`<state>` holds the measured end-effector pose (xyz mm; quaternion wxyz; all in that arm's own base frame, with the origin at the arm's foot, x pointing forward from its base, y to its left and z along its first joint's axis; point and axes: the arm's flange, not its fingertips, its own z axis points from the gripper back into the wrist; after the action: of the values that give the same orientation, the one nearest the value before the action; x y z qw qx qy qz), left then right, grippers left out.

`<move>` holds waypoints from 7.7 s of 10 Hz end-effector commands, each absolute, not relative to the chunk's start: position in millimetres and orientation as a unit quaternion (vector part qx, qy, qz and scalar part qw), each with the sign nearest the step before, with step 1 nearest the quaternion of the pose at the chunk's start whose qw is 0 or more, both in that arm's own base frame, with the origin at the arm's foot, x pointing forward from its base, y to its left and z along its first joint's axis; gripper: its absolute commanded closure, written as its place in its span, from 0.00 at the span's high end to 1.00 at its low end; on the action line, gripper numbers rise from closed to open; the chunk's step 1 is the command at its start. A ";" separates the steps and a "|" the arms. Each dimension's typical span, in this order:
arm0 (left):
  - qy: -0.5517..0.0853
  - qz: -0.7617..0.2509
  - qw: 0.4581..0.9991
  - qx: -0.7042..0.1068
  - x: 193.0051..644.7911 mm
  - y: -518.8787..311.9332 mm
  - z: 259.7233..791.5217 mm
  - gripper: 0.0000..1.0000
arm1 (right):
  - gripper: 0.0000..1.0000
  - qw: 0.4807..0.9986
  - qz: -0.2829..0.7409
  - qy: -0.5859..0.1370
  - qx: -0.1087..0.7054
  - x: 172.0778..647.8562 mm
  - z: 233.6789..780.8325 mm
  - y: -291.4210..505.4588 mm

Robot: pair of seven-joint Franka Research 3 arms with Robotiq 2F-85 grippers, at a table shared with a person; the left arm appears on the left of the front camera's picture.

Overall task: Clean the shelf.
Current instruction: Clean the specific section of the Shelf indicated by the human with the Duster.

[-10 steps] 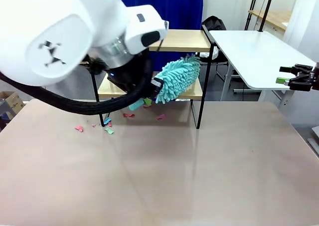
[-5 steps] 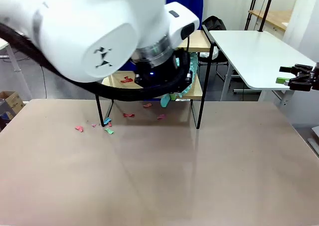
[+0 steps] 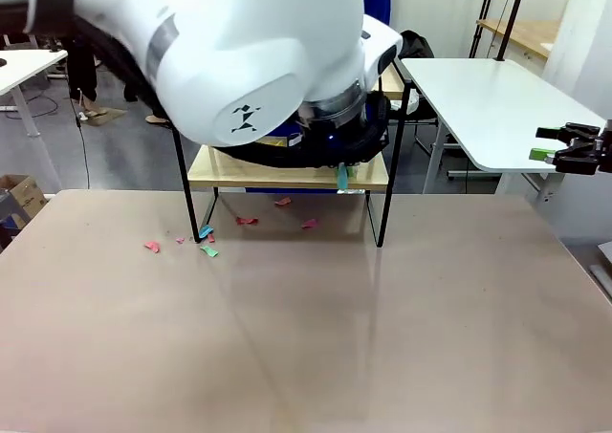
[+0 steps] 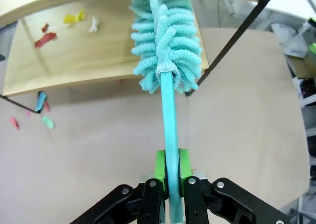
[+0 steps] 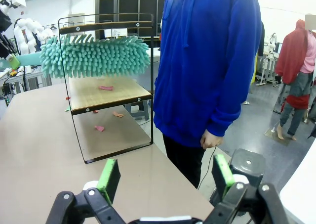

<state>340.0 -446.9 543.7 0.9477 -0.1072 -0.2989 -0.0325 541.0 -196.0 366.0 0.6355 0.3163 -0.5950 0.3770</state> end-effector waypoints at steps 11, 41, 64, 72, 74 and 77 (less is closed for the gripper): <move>-0.245 -0.046 0.964 -0.090 358.1 -471.1 485.7 0.13 | 1.00 0.633 0.378 -0.597 0.316 540.3 369.1 -193.6; -0.047 -0.517 0.853 -0.045 252.6 -141.7 606.8 0.13 | 1.00 0.633 0.378 -0.597 0.316 540.3 369.1 -193.6; 0.032 -0.578 0.815 0.017 254.9 -100.4 589.7 0.13 | 1.00 0.633 0.378 -0.597 0.316 540.3 369.1 -193.6; 0.032 -0.578 0.815 0.017 254.9 -100.4 589.7 0.13 | 1.00 0.633 0.378 -0.597 0.316 540.3 369.1 -193.6; 0.032 -0.578 0.815 0.017 254.9 -100.4 589.7 0.13 | 1.00 0.633 0.378 -0.597 0.316 540.3 369.1 -193.6; 0.032 -0.578 0.815 0.017 254.9 -100.4 589.7 0.13 | 1.00 0.633 0.378 -0.597 0.316 540.3 369.1 -193.6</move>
<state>256.6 -99.1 585.5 0.8111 0.0258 0.0314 -0.5835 541.0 -196.0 365.9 0.6355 0.3163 -0.5949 0.3769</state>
